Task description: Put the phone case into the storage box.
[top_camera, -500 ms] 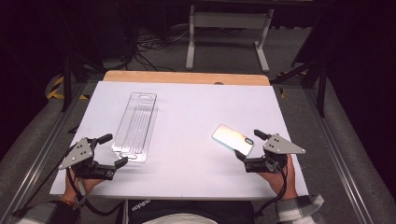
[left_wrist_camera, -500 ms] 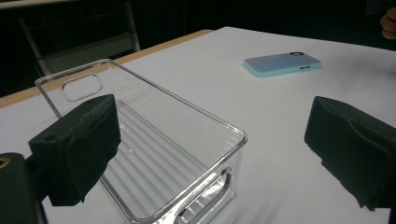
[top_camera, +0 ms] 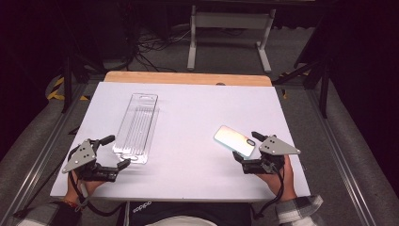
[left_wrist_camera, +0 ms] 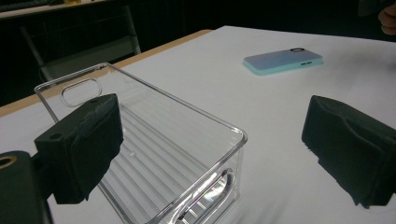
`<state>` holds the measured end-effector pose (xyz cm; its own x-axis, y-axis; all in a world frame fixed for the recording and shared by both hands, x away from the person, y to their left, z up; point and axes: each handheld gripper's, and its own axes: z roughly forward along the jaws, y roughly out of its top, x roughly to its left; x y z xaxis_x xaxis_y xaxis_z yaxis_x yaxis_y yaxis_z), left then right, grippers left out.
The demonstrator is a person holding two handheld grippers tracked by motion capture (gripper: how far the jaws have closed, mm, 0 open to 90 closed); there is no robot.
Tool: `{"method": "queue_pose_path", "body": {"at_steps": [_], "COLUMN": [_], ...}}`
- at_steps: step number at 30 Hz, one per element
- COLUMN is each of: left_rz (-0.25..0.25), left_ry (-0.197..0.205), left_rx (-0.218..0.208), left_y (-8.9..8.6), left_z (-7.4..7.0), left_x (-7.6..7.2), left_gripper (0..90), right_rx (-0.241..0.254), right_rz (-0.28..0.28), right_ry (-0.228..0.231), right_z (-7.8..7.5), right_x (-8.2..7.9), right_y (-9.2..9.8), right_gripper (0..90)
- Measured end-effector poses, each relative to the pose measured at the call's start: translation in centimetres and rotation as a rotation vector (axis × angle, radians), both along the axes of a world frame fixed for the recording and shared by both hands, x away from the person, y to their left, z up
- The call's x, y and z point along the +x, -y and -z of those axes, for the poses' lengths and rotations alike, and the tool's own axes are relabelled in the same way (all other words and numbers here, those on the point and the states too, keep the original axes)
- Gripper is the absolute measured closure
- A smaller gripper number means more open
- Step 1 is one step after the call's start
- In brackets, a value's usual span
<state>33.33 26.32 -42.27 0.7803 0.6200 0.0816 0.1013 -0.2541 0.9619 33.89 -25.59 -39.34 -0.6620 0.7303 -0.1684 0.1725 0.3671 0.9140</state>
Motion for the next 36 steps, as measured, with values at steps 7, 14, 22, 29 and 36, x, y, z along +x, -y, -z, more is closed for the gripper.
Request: {"method": "queue_pose_path", "body": {"at_steps": [7, 14, 22, 29, 36], "left_rz": [0.018, 0.060, 0.063, 0.063, 0.067], "left_ry": [-0.005, -0.030, -0.030, -0.034, -0.037], "left_rx": [0.051, 0.078, 0.087, 0.098, 0.109], "left_y": [0.8, 1.2, 1.3, 1.3, 1.5], "left_z": [0.3, 0.6, 0.7, 0.8, 0.9], "left_x": [0.2, 0.2, 0.3, 0.4, 0.4], "left_gripper": [5.9, 5.7, 5.7, 5.9, 5.9], "right_rx": [-0.103, -0.223, -0.390, -0.508, -0.552], "right_rz": [-0.041, 0.011, -0.029, -0.020, -0.044], "right_ry": [-0.156, -0.302, -0.454, -0.514, -0.616], "right_z": [-0.4, -1.1, -1.2, -0.1, 1.2], "right_x": [2.2, 5.1, 8.8, 10.9, 11.9], "right_y": [0.0, 0.0, -1.4, -2.4, -2.1], "right_gripper": [9.2, 5.0, 5.2, 6.6, 13.5]}}
